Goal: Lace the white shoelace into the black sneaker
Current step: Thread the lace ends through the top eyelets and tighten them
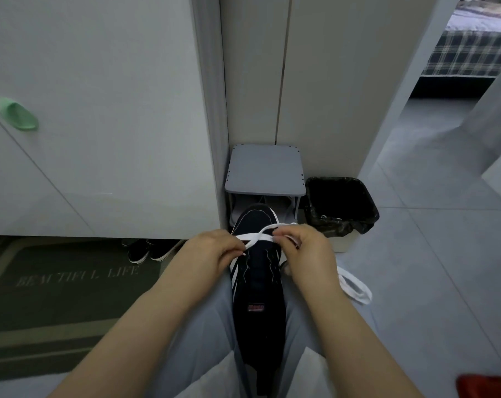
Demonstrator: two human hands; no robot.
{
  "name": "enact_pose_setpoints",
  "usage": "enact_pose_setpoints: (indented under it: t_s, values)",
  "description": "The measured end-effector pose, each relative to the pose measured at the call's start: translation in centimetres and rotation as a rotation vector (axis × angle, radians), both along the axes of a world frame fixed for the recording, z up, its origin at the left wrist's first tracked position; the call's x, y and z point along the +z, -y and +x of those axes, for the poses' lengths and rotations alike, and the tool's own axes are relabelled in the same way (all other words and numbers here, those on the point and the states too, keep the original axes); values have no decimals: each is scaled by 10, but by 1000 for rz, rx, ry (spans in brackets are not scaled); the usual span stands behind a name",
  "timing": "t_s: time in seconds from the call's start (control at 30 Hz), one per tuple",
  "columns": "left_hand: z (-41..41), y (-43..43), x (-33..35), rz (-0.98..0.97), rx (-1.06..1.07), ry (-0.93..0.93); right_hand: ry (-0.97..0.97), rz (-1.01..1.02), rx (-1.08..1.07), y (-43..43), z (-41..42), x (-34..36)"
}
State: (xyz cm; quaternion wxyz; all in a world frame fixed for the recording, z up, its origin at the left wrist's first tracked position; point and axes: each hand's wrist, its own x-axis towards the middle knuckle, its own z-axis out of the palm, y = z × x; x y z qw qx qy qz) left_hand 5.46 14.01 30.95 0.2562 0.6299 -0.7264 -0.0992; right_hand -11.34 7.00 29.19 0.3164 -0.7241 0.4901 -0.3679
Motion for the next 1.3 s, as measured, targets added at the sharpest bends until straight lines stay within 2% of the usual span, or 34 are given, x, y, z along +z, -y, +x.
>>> enact_pose_setpoints:
  t_s: [0.07,0.17,0.27,0.37,0.5,0.67,1.07,1.3]
  values:
    - [1,2,-3,-1,-6,25,23,-45,-32,1,-4,0]
    - [2,5,-5,-18,16,76,39,-51,32,-2,-9,1]
    - [3,10,-3,-35,31,118,-54,-34,78,-7,-11,1]
    - [3,11,0,-17,2,126,-132,-121,77,-10,-10,-1]
    - [4,15,5,49,-1,74,-209,-154,97,-11,-7,1]
    - [6,18,2,28,45,18,-344,-185,101,-14,1,4]
    - [2,22,5,87,32,85,-439,-152,194,-11,2,7]
    - [-5,32,8,231,67,121,-358,-105,151,-12,16,13]
